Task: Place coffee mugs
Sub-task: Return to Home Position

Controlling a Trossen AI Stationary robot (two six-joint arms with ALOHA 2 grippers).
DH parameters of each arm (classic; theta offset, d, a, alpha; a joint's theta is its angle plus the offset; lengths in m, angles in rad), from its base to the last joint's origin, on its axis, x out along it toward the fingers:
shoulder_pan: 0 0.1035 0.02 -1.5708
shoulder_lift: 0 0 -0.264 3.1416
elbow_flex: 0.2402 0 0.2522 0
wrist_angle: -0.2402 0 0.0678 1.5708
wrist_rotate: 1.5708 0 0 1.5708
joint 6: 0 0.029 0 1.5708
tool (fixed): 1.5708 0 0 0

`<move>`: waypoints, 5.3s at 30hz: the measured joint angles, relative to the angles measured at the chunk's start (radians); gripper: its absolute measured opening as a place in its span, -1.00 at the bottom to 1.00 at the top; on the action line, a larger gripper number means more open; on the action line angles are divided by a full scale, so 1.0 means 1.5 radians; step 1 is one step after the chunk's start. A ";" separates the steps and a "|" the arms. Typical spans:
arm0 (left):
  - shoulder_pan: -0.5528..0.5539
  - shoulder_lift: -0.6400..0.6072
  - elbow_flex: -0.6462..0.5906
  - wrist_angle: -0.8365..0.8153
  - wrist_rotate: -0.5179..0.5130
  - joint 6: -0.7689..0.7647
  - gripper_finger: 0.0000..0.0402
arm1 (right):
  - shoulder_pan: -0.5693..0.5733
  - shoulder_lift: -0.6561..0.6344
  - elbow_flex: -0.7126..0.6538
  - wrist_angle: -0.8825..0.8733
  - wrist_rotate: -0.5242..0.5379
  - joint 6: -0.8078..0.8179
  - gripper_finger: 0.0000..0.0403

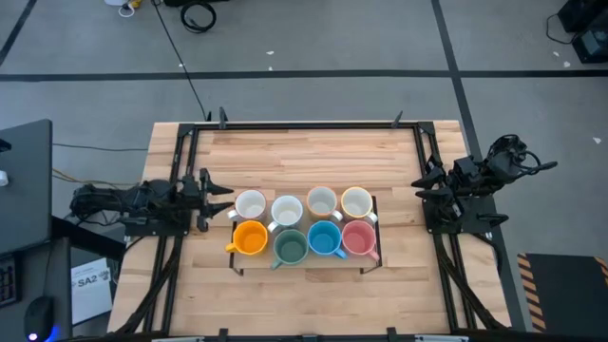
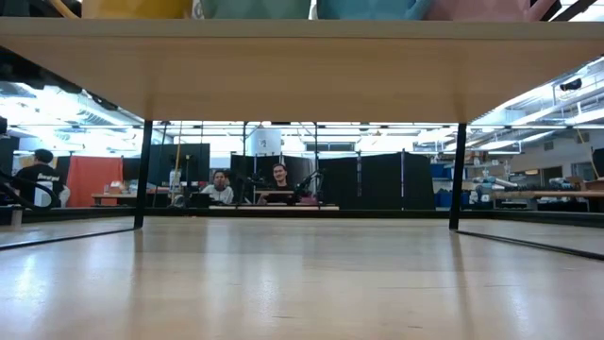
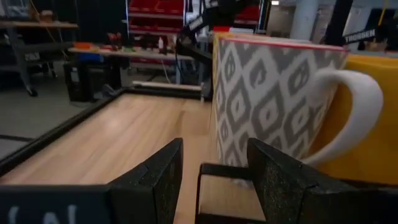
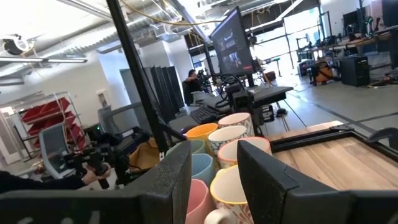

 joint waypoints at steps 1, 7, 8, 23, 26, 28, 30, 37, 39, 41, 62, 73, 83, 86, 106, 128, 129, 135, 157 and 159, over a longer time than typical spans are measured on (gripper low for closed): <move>0.000 0.000 -0.006 0.012 0.000 0.002 -0.08 | 0.000 0.000 0.000 0.000 0.000 0.000 -0.33; 0.000 0.000 -0.035 0.037 0.000 0.006 -0.08 | 0.000 0.000 0.000 0.000 0.000 0.000 -0.33; 0.000 0.000 -0.038 0.044 0.001 0.005 -0.08 | 0.000 0.000 0.000 0.000 0.000 0.000 -0.33; 0.000 0.001 -0.061 0.101 0.019 0.040 -0.08 | 0.000 0.000 0.000 -0.008 0.002 -0.036 -0.33; 0.000 0.001 -0.062 0.100 0.019 0.040 -0.08 | 0.000 0.000 -0.015 -0.006 0.007 -0.053 -0.33; 0.000 0.001 -0.062 0.099 0.019 0.041 -0.08 | 0.000 0.000 -0.042 0.003 0.029 -0.064 -0.33; 0.000 0.001 -0.062 0.099 0.018 0.041 -0.08 | 0.000 0.000 -0.078 0.032 0.059 -0.070 -0.33; 0.000 0.001 -0.062 0.098 0.018 0.041 -0.08 | 0.000 0.000 -0.161 0.134 0.043 -0.075 -0.33; 0.000 0.001 -0.062 0.097 0.018 0.041 -0.08 | 0.000 0.000 -0.175 0.161 0.015 -0.077 -0.33; 0.000 0.001 -0.063 0.097 0.018 0.042 -0.08 | 0.000 0.000 -0.194 0.200 0.001 -0.092 -0.33; 0.000 0.001 -0.063 0.097 0.018 0.041 -0.08 | -0.182 0.000 -0.337 0.465 -0.090 -0.238 -0.33; 0.000 0.001 -0.063 0.097 0.018 0.041 -0.08 | -0.288 0.000 -0.337 0.374 -0.122 -0.263 -0.33; 0.000 0.001 -0.063 0.096 0.018 0.041 -0.08 | -0.359 0.000 -0.337 0.306 -0.223 -0.204 -0.33; 0.000 0.001 -0.063 0.096 0.018 0.042 -0.08 | -0.368 0.000 -0.337 0.280 -0.223 -0.204 -0.33; 0.000 0.001 -0.063 0.096 0.020 0.044 -0.08 | -0.373 0.000 -0.335 0.164 -0.220 -0.151 -0.33; 0.000 0.001 -0.064 0.122 0.019 0.040 -0.08 | -0.373 0.001 -0.337 0.173 -0.210 -0.156 -0.33; 0.000 0.001 -0.064 0.122 0.019 0.040 -0.08 | -0.373 0.001 -0.337 0.173 -0.210 -0.156 -0.33; 0.000 0.001 -0.064 0.128 0.019 0.040 -0.08 | -0.373 0.001 -0.337 0.174 -0.210 -0.156 -0.33; 0.000 0.001 -0.064 0.132 0.020 0.040 -0.08 | -0.373 0.001 -0.337 0.174 -0.210 -0.156 -0.33; 0.000 0.001 -0.064 0.133 0.020 0.040 -0.08 | -0.373 0.001 -0.337 0.174 -0.210 -0.156 -0.33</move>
